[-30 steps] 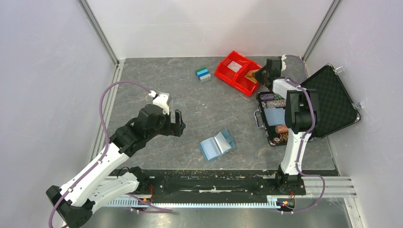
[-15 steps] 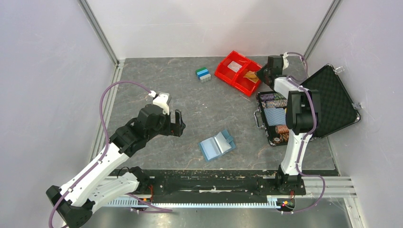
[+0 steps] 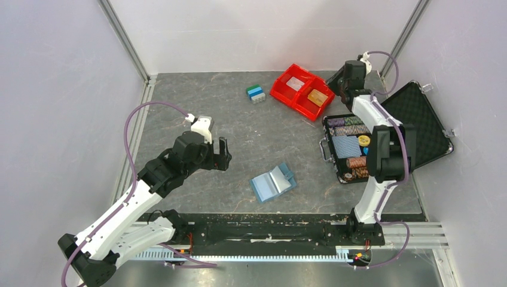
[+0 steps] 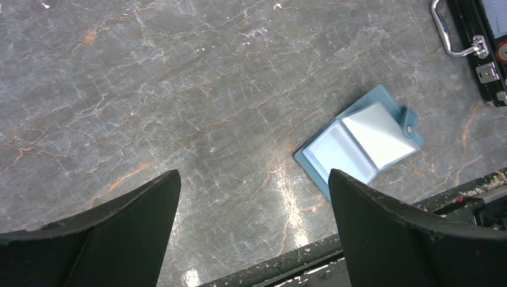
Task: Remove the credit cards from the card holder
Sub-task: Place the credit card in the storage box, then remove the credit card from the card holder.
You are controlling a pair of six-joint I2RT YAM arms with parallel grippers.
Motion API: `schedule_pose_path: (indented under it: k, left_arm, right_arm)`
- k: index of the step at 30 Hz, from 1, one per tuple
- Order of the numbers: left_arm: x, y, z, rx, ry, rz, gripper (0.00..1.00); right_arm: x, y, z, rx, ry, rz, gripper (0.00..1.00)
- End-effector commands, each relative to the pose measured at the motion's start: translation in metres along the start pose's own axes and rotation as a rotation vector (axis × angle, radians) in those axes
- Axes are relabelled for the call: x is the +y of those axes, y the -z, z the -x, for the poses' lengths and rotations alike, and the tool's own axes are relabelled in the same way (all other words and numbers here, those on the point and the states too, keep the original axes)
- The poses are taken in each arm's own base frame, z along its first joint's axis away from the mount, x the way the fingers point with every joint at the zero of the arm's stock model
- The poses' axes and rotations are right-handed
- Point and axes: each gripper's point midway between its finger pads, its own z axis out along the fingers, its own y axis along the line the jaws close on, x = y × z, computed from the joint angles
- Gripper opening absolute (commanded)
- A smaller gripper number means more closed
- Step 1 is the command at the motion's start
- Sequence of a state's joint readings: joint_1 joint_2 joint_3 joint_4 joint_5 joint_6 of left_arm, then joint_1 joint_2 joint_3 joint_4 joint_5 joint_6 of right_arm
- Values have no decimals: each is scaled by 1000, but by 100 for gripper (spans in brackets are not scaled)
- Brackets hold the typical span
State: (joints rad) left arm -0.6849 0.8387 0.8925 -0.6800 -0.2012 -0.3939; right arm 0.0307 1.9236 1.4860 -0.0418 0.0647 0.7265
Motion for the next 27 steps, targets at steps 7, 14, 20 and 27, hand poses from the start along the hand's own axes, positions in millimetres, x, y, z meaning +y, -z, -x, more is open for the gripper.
schedule_pose_path:
  k: [7,14,20,27]
  left_arm:
    - [-6,-3,-5,28,-18,-36,100]
    - [-51,-4,-32,139,131,-269,97]
    - [-59,-17,-54,183,208,-313,96]
    - [-24,-18,-43,93,169,-133,99]
  right_arm:
    - [29,95,-58,105,306,147,36]
    - [30,168,-152,275,426,313,36]
    - [14,219,-222,395,485,432,38]
    - [18,265,-268,443,548,505,42]
